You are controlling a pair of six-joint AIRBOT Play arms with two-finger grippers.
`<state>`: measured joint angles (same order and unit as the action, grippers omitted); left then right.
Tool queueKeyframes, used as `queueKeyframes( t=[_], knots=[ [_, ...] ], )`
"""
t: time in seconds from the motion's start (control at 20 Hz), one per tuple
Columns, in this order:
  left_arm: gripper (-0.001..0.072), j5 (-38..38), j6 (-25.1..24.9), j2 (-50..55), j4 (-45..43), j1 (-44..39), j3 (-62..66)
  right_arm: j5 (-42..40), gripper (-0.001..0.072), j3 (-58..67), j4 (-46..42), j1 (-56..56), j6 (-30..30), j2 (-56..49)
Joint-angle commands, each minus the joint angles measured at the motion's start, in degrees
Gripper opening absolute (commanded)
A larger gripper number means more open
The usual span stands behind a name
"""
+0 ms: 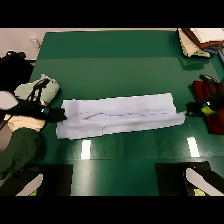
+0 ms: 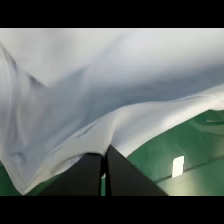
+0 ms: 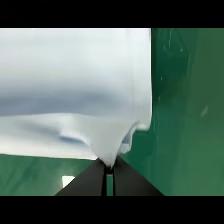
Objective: Fold the shirts.
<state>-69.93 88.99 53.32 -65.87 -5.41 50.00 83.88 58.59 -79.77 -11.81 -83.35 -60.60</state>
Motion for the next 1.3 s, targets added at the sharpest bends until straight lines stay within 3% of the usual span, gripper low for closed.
queueKeyframes(
  t=[0.0,0.15,0.2,0.25,0.3,0.35,0.45,0.55,0.6,0.7,0.85,1.05,1.1,1.2,1.25],
  knots=[
    [0.0019,7.1,-1.2,11.3,-2.2,0.5,6.7,-2.7,0.0014,9.3,0.8,2.5,-0.7,-12.6],
    [0.0019,11.1,-1.0,15.6,-2.6,0.4,9.9,-3.2,0.0018,15.5,3.0,2.4,-0.7,-19.8],
    [0.0022,12.2,-1.0,16.2,-2.7,0.4,10.3,-3.2,0.0061,17.3,5.0,1.8,-0.5,-21.7],
    [0.0215,13.2,-0.9,16.2,-2.6,0.4,10.4,-3.3,0.0235,19.2,8.0,0.9,0.4,-23.5],
    [0.0521,13.4,-0.4,16.2,-2.6,0.4,10.9,-2.9,0.0298,20.8,11.3,-0.3,2.3,-24.9],
    [0.0589,13.0,-0.3,16.1,-2.6,0.4,11.6,-2.1,0.0311,21.8,14.1,-1.8,4.7,-25.8],
    [0.0576,10.7,-0.2,16.1,-2.3,0.4,12.9,-1.5,0.0338,20.4,16.7,-5.4,7.5,-25.7],
    [0.0153,8.9,-0.5,16.1,0.0,0.3,12.9,-0.9,0.0411,16.8,17.3,-9.7,10.0,-25.7],
    [0.0023,9.0,-0.7,16.1,0.3,-0.2,12.9,-1.5,0.0414,14.3,17.4,-11.7,10.8,-25.7],
    [0.0019,10.0,-0.6,16.2,0.5,-2.3,12.9,-3.0,0.0457,9.3,19.1,-15.1,13.6,-26.5],
    [0.0019,14.5,2.6,17.0,1.1,-7.5,12.9,-4.4,0.0458,3.7,26.6,-18.6,16.4,-30.2],
    [0.0018,19.2,2.7,21.7,7.1,-14.4,13.0,-7.7,0.0446,0.7,34.7,-16.4,18.6,-34.4],
    [0.0018,21.9,2.7,23.1,9.0,-15.8,13.0,-8.4,0.0396,0.7,35.4,-15.0,18.9,-34.6],
    [0.0018,25.4,2.6,26.6,11.5,-18.2,14.8,-7.5,0.0100,2.3,35.1,-12.2,20.7,-34.3],
    [0.0018,25.2,2.5,29.0,11.8,-19.3,16.7,-6.3,0.0016,3.7,35.1,-11.3,21.0,-33.6]
  ],
)
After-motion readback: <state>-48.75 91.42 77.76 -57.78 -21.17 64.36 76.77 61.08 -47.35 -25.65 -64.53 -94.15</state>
